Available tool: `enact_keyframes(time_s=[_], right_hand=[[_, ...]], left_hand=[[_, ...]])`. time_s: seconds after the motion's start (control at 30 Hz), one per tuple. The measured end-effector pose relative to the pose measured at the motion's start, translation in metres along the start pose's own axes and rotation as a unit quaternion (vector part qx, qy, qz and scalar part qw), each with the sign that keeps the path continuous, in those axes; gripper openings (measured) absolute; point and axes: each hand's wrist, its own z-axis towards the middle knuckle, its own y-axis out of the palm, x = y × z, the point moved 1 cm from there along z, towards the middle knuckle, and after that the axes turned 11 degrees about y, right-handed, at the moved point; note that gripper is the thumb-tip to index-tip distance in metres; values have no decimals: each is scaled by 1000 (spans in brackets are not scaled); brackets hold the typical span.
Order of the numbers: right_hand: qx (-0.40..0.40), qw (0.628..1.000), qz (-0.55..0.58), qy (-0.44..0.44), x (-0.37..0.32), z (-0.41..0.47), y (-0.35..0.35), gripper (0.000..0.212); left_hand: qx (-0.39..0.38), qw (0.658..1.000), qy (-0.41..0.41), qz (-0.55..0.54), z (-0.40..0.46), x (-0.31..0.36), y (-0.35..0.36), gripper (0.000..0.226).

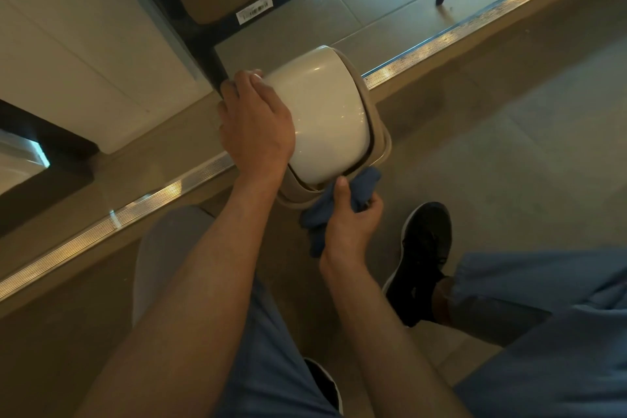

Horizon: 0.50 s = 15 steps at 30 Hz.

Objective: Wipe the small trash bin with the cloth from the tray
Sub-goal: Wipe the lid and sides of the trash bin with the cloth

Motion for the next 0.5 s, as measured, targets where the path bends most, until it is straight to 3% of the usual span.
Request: enact_keyframes(time_s=[0.27,0.5], right_hand=[[11,999,28,-32,-33,23,-7,35],[-20,1000,3,16,23,-14,0,32]], left_hand=[[-3,1000,0,8,-1,1,0,41],[-8,1000,7,14,-1,1,-2,44]])
